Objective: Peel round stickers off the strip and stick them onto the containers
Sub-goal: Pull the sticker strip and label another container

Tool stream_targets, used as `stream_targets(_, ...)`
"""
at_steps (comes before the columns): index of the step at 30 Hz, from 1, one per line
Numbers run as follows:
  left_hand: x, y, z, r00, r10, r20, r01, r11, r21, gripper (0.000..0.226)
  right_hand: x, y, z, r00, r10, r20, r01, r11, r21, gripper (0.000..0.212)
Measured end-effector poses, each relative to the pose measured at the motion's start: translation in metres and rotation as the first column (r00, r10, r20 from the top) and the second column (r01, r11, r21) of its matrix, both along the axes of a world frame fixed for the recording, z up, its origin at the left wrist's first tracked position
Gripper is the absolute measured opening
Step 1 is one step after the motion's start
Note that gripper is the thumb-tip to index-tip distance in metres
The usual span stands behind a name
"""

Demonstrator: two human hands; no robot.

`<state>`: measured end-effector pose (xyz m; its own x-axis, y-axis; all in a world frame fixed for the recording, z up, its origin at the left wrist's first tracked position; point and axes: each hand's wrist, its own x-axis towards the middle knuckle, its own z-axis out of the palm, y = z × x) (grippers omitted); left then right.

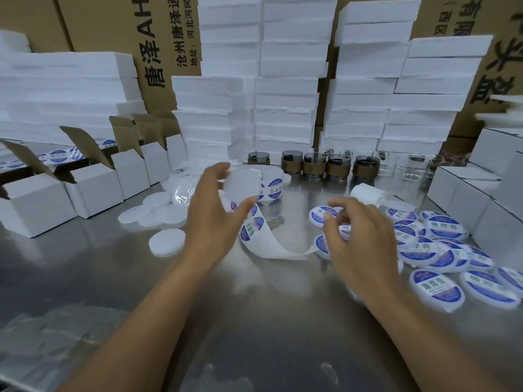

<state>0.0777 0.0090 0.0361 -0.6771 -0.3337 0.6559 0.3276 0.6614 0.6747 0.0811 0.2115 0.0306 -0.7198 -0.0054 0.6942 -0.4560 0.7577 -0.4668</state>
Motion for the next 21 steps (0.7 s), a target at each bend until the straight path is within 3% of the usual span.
stream_targets(2, 0.009, 0.015, 0.002, 0.982, -0.185, -0.025, 0.184, 0.982, -0.029, 0.067, 0.005, -0.012, 0.0, 0.983, 0.171, 0.073, -0.152, 0.965, -0.212, 0.02)
stream_targets(5, 0.016, 0.033, -0.005, 0.931, -0.366, 0.007, 0.364, 0.923, -0.128, 0.071, 0.008, -0.022, 0.0, 0.922, 0.345, 0.175, -0.221, 0.84, -0.495, 0.019)
stream_targets(10, 0.017, 0.038, -0.006, 0.906, -0.423, 0.026, 0.421, 0.893, -0.157, 0.076, 0.007, -0.02, 0.005, 0.849, 0.468, 0.247, -0.19, 0.705, -0.683, 0.007)
stream_targets(13, 0.018, 0.038, 0.0, 0.866, -0.5, 0.003, 0.491, 0.852, 0.182, 0.061, 0.007, -0.021, 0.006, 0.813, 0.527, 0.248, -0.191, 0.644, -0.741, 0.006)
stream_targets(16, 0.013, 0.037, 0.002, 0.786, -0.617, 0.039, 0.503, 0.674, 0.541, 0.037, 0.011, -0.028, 0.003, 0.771, 0.587, 0.245, -0.255, 0.638, -0.727, 0.005)
stream_targets(19, 0.012, 0.039, -0.002, 0.622, -0.783, 0.018, 0.564, 0.464, 0.683, 0.032, 0.016, -0.033, 0.001, 0.748, 0.619, 0.24, -0.291, 0.63, -0.72, 0.002)
stream_targets(21, 0.013, 0.04, -0.002, 0.576, -0.817, -0.032, 0.595, 0.392, 0.701, 0.03, 0.017, -0.035, 0.0, 0.772, 0.593, 0.229, -0.302, 0.659, -0.689, 0.003)
